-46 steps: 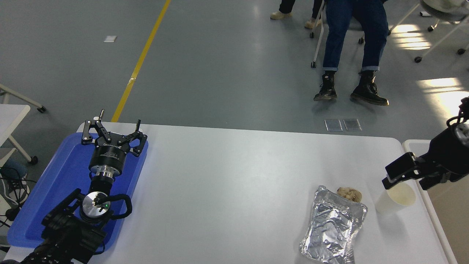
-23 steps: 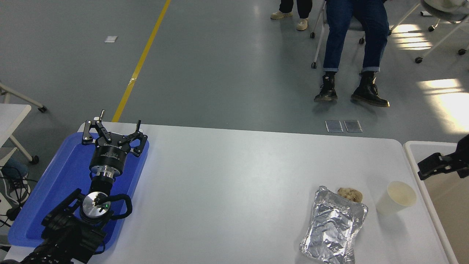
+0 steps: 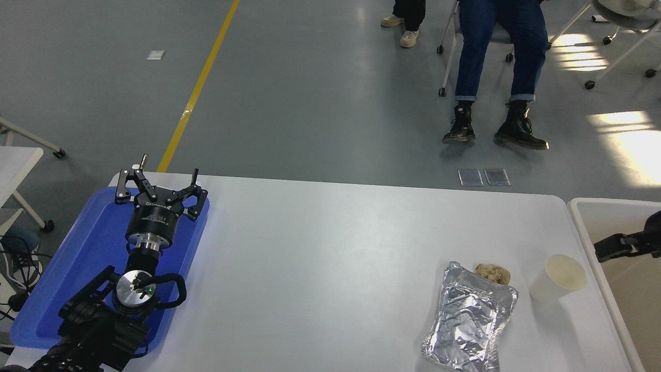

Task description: Pick up paper cup place in dustbin

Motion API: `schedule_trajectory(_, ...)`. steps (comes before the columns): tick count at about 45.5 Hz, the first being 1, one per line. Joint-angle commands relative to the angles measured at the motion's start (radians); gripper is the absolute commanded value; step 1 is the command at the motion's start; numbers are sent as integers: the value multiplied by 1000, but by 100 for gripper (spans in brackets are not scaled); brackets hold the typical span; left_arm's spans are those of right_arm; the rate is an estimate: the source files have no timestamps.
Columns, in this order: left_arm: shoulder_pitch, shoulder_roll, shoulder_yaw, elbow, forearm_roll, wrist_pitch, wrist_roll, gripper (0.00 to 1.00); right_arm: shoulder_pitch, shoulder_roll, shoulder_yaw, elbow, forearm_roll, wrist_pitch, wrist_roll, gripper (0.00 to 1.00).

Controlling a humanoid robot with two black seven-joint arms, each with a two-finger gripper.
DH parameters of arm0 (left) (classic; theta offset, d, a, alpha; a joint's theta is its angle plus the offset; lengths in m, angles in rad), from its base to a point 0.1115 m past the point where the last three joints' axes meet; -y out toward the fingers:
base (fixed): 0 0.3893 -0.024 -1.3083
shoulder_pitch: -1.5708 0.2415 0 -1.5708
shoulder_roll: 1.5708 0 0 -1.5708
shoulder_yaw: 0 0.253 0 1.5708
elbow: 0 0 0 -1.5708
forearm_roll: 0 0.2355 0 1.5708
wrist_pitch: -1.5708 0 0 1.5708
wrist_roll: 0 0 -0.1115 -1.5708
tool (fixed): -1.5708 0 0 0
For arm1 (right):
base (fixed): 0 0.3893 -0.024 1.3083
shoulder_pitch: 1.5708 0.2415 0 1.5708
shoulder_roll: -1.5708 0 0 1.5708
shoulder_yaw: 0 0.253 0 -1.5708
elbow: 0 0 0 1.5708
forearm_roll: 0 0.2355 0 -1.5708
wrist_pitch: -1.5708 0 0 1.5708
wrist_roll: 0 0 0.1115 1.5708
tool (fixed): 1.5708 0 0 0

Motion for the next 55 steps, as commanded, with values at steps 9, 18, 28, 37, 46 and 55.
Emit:
schedule_trajectory(9, -1, 0, 0, 0, 0, 0, 0, 100, -120, 70, 40, -68, 2, -93, 0, 100)
schedule_trajectory(18, -1, 0, 0, 0, 0, 0, 1, 100, -163, 93, 40, -103, 2, -111, 2, 97)
schedule_trajectory(28, -1, 0, 0, 0, 0, 0, 1, 100, -186, 102, 42, -102, 4, -112, 2, 65)
schedule_trajectory(37, -1, 0, 0, 0, 0, 0, 1, 100, -192, 102, 43, -99, 7, -112, 2, 35)
schedule_trajectory(46, -1, 0, 0, 0, 0, 0, 0, 100, -193, 102, 59, -93, 8, -113, 3, 0)
schedule_trajectory(55, -1, 0, 0, 0, 0, 0, 0, 100, -192, 102, 65, -88, 8, -113, 5, 0)
